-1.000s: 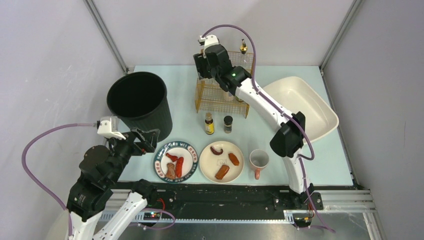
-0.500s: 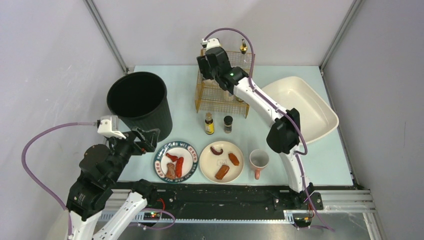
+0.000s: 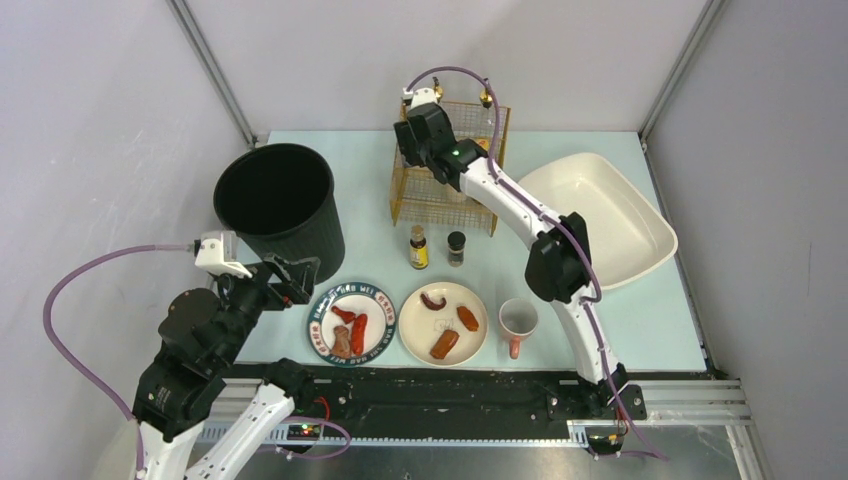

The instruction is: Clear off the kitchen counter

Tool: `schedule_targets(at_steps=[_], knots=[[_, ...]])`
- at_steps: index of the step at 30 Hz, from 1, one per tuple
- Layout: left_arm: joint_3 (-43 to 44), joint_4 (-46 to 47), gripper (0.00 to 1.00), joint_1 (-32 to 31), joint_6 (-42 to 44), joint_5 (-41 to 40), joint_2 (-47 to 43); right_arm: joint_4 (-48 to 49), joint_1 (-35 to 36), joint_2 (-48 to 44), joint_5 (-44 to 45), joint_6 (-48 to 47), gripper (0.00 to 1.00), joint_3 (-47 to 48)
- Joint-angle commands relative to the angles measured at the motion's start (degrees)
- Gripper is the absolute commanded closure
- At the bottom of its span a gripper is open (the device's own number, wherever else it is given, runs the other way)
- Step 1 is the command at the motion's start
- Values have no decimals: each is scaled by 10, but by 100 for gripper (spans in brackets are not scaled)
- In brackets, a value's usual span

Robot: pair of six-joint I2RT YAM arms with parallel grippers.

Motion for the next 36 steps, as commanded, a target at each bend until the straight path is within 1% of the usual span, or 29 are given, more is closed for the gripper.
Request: schedule_targets(at_steps=[1,13,18,20,22,23,24,26,29,30,33,36], knots=[[10,5,2,-1,3,-7,0,14,-4,14,28,13,100,32],[12,-2,2,-1,4,-8,-7,1,-4,50,35,43,100,32],[14,-4,2,-1,5,-9,-7,-1,-5,56,37,54,95,31],[15,-5,2,-2,5,-9,-6,-1,-5,59,40,56,92,32],[14,-5,2,-1,5,-8,-5,-5,-5,62,41,58,83,32],[14,-5,2,-2,5,-8,-6,-5,-6,63,43,59,76,32],[14,-5,2,-2,5,-8,-5,-7,-6,63,42,60,73,32],[13,-4,2,-1,5,-8,-5,-7,-7,62,41,61,64,31],[11,-5,2,-1,3,-7,-5,-6,-7,59,39,61,59,31],[11,-4,2,-2,3,-7,-6,-5,-7,58,38,61,56,32],[10,-5,2,-2,2,-7,-6,-4,-7,54,36,61,51,32],[10,-4,2,-2,2,-7,-8,-4,-7,50,33,61,44,32]])
